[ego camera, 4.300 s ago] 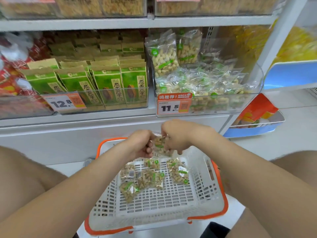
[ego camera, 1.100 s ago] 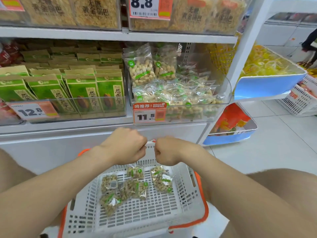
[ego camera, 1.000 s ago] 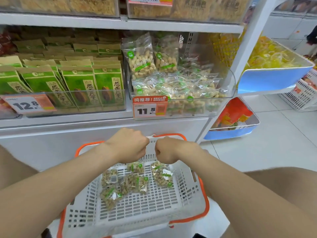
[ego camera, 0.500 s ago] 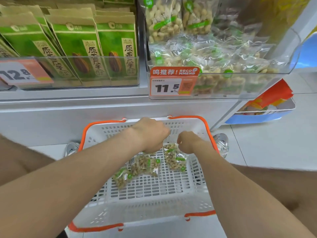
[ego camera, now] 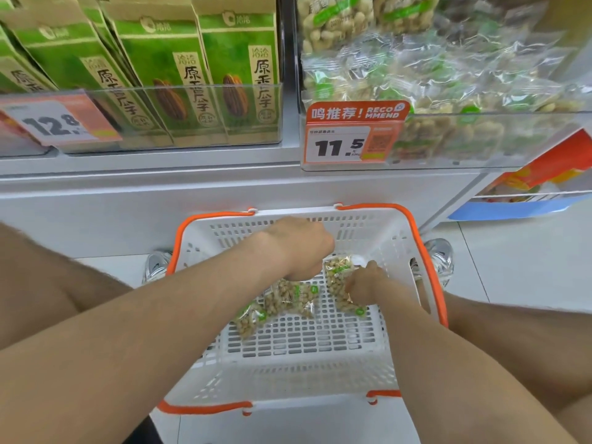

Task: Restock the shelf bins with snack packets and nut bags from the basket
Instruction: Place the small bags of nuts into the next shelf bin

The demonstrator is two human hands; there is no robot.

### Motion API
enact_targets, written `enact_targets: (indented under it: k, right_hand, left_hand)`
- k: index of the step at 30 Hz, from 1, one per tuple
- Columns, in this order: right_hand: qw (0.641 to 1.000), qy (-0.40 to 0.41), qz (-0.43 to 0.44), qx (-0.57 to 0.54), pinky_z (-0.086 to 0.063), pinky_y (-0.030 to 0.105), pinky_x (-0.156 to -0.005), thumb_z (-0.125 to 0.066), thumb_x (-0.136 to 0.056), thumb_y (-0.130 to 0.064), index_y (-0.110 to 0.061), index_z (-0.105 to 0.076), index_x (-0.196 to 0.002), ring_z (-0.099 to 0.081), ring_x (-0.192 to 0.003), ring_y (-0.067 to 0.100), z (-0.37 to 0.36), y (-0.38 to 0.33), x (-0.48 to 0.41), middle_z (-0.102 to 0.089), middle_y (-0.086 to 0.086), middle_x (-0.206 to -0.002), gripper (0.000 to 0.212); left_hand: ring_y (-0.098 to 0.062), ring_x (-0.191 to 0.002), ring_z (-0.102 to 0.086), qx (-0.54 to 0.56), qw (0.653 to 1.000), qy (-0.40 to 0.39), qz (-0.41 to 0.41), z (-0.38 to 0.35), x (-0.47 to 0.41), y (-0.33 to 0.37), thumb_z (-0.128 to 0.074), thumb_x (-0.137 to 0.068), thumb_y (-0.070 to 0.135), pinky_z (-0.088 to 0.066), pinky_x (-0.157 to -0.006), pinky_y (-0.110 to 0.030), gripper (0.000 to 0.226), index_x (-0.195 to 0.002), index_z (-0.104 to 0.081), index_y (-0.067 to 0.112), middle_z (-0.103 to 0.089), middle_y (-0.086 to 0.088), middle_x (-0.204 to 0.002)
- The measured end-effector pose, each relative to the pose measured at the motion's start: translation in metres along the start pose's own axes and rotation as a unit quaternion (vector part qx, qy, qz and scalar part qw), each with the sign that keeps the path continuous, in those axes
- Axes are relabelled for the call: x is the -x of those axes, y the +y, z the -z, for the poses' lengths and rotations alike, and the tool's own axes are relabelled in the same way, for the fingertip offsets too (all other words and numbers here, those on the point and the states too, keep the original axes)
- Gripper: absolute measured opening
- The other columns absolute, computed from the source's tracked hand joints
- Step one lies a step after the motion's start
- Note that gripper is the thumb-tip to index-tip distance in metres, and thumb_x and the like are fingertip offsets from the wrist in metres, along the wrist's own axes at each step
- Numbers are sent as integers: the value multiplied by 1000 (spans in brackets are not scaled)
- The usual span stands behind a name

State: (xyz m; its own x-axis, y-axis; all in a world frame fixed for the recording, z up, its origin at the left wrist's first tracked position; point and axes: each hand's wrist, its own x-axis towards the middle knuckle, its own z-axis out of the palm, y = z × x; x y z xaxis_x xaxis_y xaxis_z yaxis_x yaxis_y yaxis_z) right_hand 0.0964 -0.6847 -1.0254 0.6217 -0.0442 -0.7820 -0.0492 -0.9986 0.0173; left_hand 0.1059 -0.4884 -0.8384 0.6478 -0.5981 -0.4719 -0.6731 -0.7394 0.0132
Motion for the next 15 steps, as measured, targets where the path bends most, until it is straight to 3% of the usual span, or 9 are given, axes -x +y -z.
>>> enact_targets:
  k: [3, 5, 7, 11, 13, 15]
  right_hand:
    - [997, 31, 35, -55, -51, 39, -104, -58, -97, -12, -13, -72, -120, -59, -121, 29, 2, -4, 6, -46, 16, -144, 27]
    - [995, 35, 50, -78, -58, 34, -91, -60, -92, -3, -9, -77, -104, -68, -104, 25, 6, -10, 15, -66, 14, -120, 22]
    - [996, 12, 76, -51, -59, 35, -86, -55, -93, -3, -5, -71, -115, -67, -96, 26, 14, -18, 31, -66, 12, -109, 27]
    - [991, 4, 137, -1, -52, 37, -85, -59, -95, -7, -14, -51, -130, -53, -97, 25, 35, -43, 61, -49, 5, -114, 36]
    - [984, 23, 175, -13, -54, 39, -89, -63, -94, -11, -17, -55, -131, -57, -102, 26, 50, -57, 71, -54, 7, -122, 38]
    - [976, 50, 209, -40, -55, 38, -88, -63, -93, -11, -22, -61, -126, -61, -105, 25, 68, -70, 85, -59, 4, -124, 35]
  left_hand:
    - [-24, -69, -59, 1, 1000, -7, 3, 1, 2, 1, -47, -98, 13, -49, -58, -35, 15, -91, -60, 17, -56, -2, -78]
    - [-24, -70, -61, 5, 1000, -12, 7, 2, 2, 1, -47, -97, 13, -52, -59, -36, 15, -90, -61, 16, -58, -2, -79]
    - [-24, -72, -62, 10, 1000, -24, 14, 2, 3, -1, -48, -98, 13, -55, -61, -37, 16, -91, -62, 16, -61, -2, -82]
    - [-27, -86, -66, 28, 996, -66, 46, 2, 6, -10, -54, -99, 22, -56, -69, -39, 15, -104, -67, 18, -64, -4, -100]
    - [-27, -94, -67, 37, 994, -80, 66, 5, 11, -16, -61, -98, 25, -58, -76, -40, 21, -117, -67, 19, -64, -5, -112]
    - [-24, -92, -66, 41, 991, -94, 80, 12, 19, -18, -70, -95, 28, -56, -74, -38, 25, -118, -64, 20, -63, -2, -108]
